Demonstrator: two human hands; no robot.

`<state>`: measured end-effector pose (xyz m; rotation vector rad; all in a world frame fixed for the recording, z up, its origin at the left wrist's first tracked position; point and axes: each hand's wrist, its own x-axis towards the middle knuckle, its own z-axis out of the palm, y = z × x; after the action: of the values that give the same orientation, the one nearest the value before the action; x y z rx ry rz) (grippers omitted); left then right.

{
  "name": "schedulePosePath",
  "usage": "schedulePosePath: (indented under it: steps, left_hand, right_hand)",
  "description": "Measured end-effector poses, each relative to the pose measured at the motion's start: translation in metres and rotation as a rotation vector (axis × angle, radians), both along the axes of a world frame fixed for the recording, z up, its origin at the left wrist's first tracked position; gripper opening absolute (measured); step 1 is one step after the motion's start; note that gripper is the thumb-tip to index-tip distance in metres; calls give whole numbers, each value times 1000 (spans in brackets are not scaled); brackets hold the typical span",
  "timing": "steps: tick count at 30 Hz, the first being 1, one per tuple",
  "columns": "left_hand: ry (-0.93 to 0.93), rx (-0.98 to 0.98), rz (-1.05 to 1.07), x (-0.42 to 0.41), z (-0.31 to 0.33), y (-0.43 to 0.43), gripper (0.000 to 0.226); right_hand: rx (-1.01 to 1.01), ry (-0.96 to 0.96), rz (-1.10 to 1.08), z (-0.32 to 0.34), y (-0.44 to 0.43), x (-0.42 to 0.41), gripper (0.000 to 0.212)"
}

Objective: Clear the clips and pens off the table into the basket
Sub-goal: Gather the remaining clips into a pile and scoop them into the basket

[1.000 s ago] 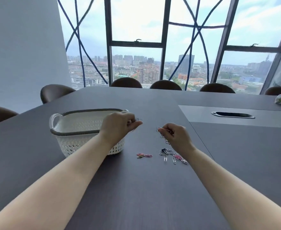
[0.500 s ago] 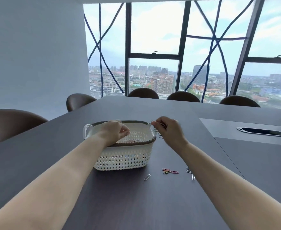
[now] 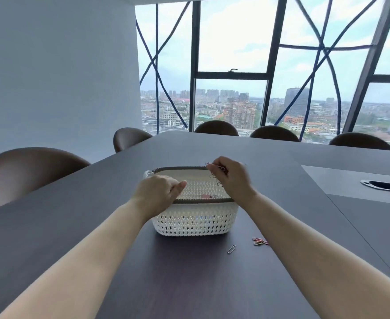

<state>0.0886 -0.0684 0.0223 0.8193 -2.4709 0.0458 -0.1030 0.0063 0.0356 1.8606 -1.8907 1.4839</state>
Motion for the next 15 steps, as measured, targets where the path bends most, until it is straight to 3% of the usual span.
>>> schedulePosePath:
  steps: [6, 14, 15]
  left_hand:
    - [12, -95, -25, 15, -26, -1, 81]
    - [78, -93, -45, 11, -30, -3, 55]
    - [79, -92, -41, 10, -29, -3, 56]
  right_hand:
    - [287, 201, -143, -4, -6, 8, 24]
    - [299, 164, -137, -6, -5, 4, 3]
    - [300, 155, -136, -6, -5, 4, 8]
